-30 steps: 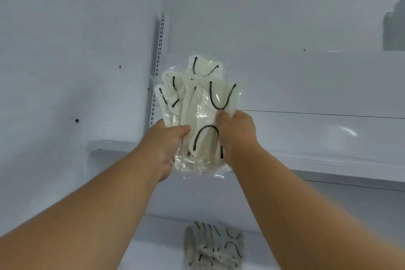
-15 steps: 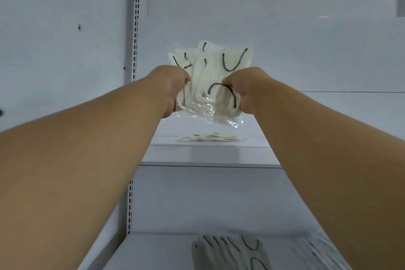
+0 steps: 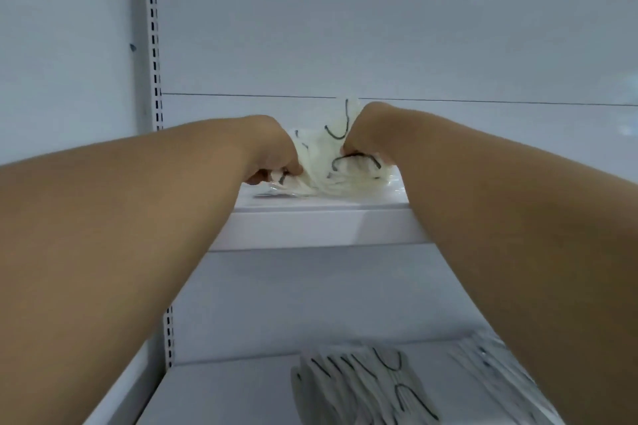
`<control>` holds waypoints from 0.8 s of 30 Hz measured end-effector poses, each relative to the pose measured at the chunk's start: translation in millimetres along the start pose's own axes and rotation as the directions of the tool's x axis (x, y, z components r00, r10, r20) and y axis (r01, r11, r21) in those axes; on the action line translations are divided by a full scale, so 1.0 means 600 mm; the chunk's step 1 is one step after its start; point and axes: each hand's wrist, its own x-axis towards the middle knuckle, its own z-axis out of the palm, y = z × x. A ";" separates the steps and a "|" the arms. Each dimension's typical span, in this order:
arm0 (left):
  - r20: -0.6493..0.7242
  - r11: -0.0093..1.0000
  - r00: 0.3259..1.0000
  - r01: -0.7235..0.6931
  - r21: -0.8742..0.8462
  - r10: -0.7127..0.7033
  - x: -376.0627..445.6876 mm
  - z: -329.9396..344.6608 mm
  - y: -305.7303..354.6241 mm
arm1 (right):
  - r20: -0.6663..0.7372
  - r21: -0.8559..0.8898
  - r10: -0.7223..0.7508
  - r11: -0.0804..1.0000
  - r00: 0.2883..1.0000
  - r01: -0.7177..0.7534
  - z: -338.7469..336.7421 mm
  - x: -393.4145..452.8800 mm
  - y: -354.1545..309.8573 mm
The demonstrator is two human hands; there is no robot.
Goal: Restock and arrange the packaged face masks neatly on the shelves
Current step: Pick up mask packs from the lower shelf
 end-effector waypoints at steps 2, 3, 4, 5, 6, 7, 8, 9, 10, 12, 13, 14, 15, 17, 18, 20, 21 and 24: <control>0.014 0.915 0.999 -0.037 0.401 0.034 -0.009 0.006 0.008 | 0.038 -0.203 -0.019 0.979 0.999 0.027 0.011 0.014 0.003; 0.023 0.868 0.998 -0.067 0.493 0.063 -0.015 0.010 0.012 | 0.041 -0.245 -0.006 0.969 0.999 0.016 0.015 0.019 0.006; 0.024 0.833 0.996 -0.087 0.547 0.088 -0.012 0.012 0.015 | 0.028 -0.249 0.009 0.968 1.000 -0.001 0.015 0.023 0.009; -0.006 0.827 0.994 -0.089 0.556 0.110 -0.008 0.013 0.013 | 0.007 -0.225 0.031 0.974 1.000 -0.028 0.015 0.020 0.011; -0.042 0.834 0.992 -0.079 0.546 0.122 -0.004 0.013 0.008 | -0.016 -0.197 0.054 0.979 0.998 -0.056 0.014 0.016 0.014; -0.066 0.846 0.987 -0.092 0.525 0.148 -0.001 0.012 0.005 | -0.053 -0.149 0.069 0.986 0.996 -0.077 0.012 0.012 0.018; -0.066 0.859 0.982 -0.119 0.499 0.175 -0.002 0.011 0.006 | -0.106 -0.098 0.074 0.992 0.992 -0.085 0.008 0.004 0.021; -0.068 0.869 0.977 -0.148 0.472 0.203 -0.004 0.010 0.007 | -0.163 -0.057 0.079 0.994 0.983 -0.089 0.005 -0.004 0.023; -0.077 0.880 0.970 -0.176 0.441 0.232 -0.011 0.008 0.010 | -0.219 -0.027 0.076 0.996 0.973 -0.084 0.003 -0.014 0.024; -0.139 0.910 0.946 -0.233 0.342 0.294 -0.033 0.003 0.017 | -0.287 -0.001 0.050 0.999 0.957 -0.052 -0.006 -0.039 0.025; -0.176 0.920 0.932 -0.258 0.294 0.317 -0.047 0.001 0.020 | -0.296 0.000 0.025 1.000 0.955 -0.026 -0.013 -0.053 0.028; -0.205 0.929 0.922 -0.276 0.246 0.328 -0.064 0.000 0.023 | -0.286 0.011 0.001 1.000 0.958 0.002 -0.019 -0.069 0.032; -0.228 0.934 0.913 -0.294 0.204 0.338 -0.082 0.003 0.026 | -0.265 0.032 -0.017 0.999 0.964 0.027 -0.024 -0.086 0.039; -0.261 0.933 0.897 -0.328 0.147 0.356 -0.118 0.020 0.034 | -0.256 0.062 -0.067 0.994 0.964 0.085 -0.027 -0.121 0.058; -0.284 0.929 0.885 -0.344 0.138 0.369 -0.137 0.033 0.038 | -0.280 0.069 -0.090 0.991 0.956 0.114 -0.026 -0.136 0.070; -0.336 0.915 0.852 -0.367 0.165 0.402 -0.176 0.058 0.046 | -0.324 0.084 -0.147 0.980 0.935 0.183 -0.021 -0.167 0.098; -0.359 0.908 0.834 -0.373 0.193 0.419 -0.196 0.069 0.051 | -0.340 0.098 -0.172 0.971 0.925 0.216 -0.021 -0.183 0.113; -0.410 0.896 0.799 -0.359 0.261 0.440 -0.257 0.091 0.071 | -0.377 0.150 -0.225 0.943 0.899 0.298 -0.031 -0.230 0.159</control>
